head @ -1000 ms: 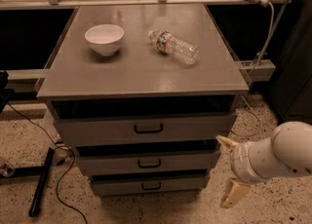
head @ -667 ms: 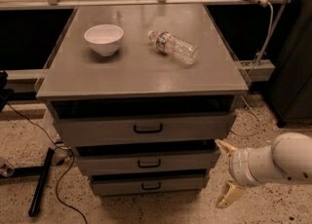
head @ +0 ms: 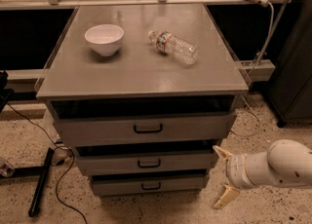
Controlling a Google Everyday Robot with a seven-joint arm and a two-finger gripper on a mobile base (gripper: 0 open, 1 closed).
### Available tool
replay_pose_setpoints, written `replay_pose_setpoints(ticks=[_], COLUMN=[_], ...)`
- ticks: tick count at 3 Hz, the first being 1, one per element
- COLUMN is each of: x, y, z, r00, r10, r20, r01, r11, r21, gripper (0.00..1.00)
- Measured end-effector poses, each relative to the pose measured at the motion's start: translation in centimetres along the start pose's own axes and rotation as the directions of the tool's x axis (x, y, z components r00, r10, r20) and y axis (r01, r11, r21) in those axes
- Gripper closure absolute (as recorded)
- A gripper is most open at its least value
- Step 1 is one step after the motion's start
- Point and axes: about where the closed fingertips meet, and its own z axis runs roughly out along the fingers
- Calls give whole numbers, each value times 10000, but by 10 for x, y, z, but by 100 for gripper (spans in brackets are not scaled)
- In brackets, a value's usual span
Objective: Open bottom drawer
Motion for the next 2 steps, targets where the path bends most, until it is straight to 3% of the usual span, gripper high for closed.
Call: replay_pose_setpoints(ticks=[1, 2], x=[8, 37], y=[4, 6], z=[16, 43], r00=[9997, 9977], r10=[263, 669], r20=[3, 76], r01=[-263, -668], r11=[9994, 9977], r21=[-209, -106], gripper=[0, 0])
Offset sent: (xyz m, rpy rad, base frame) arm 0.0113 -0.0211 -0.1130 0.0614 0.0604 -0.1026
